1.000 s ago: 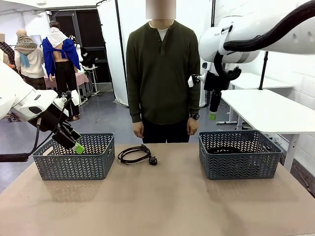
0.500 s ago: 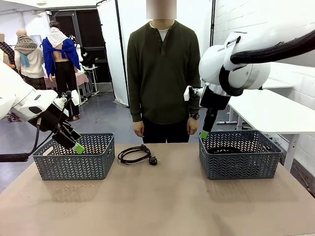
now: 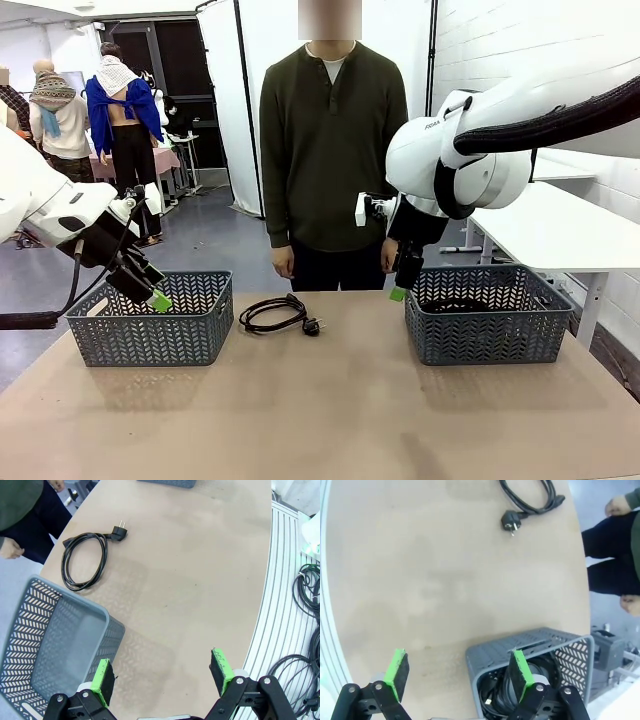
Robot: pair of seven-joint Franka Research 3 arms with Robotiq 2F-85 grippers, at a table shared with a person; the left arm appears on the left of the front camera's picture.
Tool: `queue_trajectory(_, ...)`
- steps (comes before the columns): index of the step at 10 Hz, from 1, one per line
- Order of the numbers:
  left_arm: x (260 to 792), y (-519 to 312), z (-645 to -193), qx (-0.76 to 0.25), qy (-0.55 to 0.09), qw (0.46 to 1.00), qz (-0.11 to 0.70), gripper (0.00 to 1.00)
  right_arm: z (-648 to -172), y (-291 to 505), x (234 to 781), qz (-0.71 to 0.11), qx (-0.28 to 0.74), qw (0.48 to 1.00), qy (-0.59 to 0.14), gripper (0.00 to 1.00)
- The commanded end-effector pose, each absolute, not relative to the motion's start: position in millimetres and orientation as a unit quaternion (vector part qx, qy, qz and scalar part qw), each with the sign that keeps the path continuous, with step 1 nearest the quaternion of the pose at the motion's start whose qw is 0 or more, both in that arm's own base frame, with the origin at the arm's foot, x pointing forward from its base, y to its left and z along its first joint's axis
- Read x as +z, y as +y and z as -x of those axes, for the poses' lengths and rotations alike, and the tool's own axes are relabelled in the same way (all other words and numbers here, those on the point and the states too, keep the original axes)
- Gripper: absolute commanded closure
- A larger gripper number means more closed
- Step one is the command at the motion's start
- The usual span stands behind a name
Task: Organize the cables according to human instructions.
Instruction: Pick up a bundle of cables and place it in the basket indicated by the human.
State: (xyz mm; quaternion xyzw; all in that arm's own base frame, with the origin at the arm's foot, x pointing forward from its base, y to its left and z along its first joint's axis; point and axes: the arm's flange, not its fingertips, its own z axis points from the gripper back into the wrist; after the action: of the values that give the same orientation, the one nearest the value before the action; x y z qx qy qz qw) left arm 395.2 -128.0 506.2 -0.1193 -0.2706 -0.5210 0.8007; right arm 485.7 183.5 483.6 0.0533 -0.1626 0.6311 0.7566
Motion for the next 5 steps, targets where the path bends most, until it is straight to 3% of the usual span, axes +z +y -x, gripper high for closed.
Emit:
queue_trajectory(1,505.1,-124.5,-397.5,-0.527,-0.274,0.794,0.129,0.0,-486.5,181.8,484.9,-0.048,0.626,0.761,-0.162,0.0)
queue_trajectory(5,505.1,-124.5,-397.5,-0.527,-0.274,0.794,0.129,0.0,-486.5,181.8,484.9,-0.048,0.626,0.761,-0.162,0.0)
